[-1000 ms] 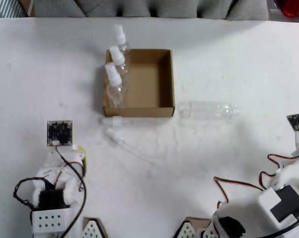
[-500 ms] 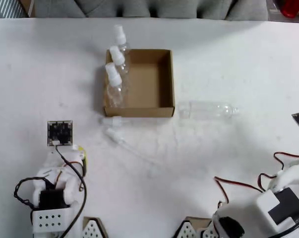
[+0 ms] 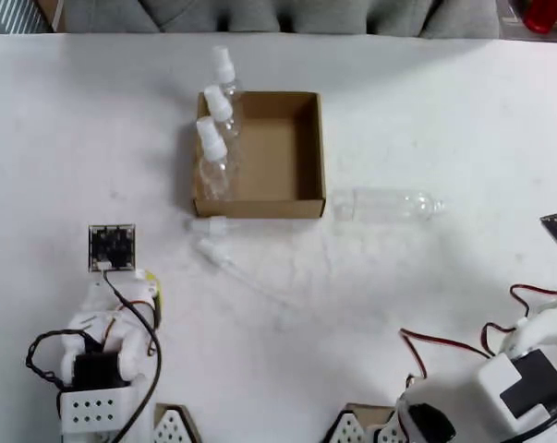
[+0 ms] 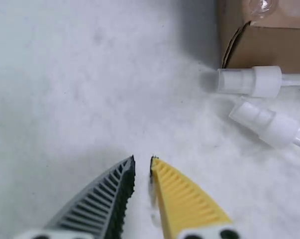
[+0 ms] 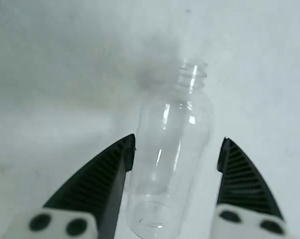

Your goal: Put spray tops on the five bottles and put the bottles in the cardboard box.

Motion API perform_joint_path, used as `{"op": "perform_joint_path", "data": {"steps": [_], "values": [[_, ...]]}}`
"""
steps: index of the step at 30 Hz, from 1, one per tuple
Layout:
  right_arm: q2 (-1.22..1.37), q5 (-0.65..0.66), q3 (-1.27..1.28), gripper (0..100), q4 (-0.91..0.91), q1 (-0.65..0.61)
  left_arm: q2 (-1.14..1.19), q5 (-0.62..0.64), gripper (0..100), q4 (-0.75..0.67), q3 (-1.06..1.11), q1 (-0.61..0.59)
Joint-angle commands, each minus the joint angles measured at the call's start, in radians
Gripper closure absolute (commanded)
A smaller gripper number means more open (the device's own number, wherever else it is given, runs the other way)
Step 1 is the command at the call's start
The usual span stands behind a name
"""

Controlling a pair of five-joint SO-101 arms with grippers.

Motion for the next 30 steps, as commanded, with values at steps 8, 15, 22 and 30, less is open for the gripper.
{"op": "perform_joint_path", "data": {"steps": [8, 15, 22, 30], "values": [[-0.010, 0.063, 0.000, 77.2, 0.004, -0.005, 0.010, -0.009, 93, -0.021, -0.003, -0.013], [0.053, 0.058, -0.041, 80.1, 0.002, -0.010, 0.010, -0.009, 93, -0.021, -0.003, -0.013], [0.071, 0.064, -0.055, 85.4, 0.002, -0.012, 0.010, -0.009, 93, -0.021, -0.003, -0.012], [0.073, 0.066, -0.055, 80.6, -0.045, -0.042, 0.010, -0.009, 93, -0.021, -0.003, -0.012]]}}
